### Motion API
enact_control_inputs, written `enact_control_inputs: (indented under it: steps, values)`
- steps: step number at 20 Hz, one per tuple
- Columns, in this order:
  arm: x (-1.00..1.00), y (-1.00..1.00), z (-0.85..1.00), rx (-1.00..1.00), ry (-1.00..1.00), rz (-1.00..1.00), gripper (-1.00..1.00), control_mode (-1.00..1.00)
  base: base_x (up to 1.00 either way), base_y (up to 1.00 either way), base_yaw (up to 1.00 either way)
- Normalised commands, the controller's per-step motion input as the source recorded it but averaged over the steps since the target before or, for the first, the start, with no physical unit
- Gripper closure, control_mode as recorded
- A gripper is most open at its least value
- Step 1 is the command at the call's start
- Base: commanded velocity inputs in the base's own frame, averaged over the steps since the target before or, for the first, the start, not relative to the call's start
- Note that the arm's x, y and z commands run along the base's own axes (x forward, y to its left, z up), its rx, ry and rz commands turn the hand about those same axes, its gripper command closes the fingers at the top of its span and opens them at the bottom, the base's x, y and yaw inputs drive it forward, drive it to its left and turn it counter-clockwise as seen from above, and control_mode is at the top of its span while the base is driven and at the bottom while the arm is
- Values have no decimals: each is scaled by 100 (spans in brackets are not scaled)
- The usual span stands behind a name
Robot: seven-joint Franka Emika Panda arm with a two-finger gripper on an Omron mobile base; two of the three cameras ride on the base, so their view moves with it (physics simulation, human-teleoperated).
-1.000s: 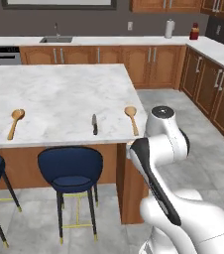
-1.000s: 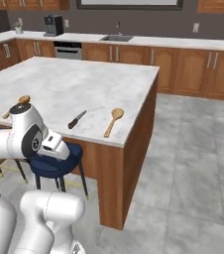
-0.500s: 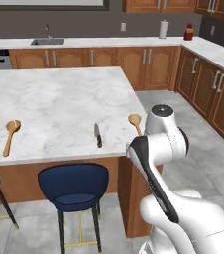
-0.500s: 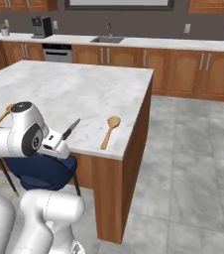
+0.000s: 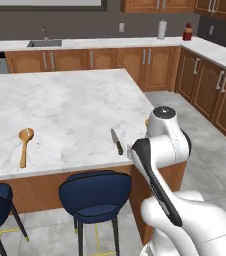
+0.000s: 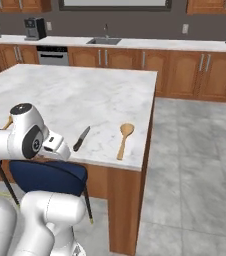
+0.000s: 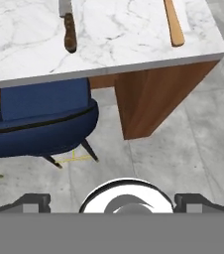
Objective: Pick up the metallic utensils from the counter and place them in the open drawer. Make sure not to pick up any wooden utensils.
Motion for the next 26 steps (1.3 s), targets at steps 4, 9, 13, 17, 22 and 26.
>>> enact_control_inputs:
  steps: [4,9,13,17,22,26]
  values:
    - [0,0,0,0,0,0,-100,100,29,-6,0]
    - [0,0,0,0,0,0,-100,100,41,-1,0]
    - [0,0,0,0,0,0,-100,100,35,10,0]
    - [0,0,0,0,0,0,-100,100,28,5,0]
    - [0,0,0,0,0,0,-100,100,20,8,-1]
    - [11,0,0,0,0,1,-100,-100,0,0,0]
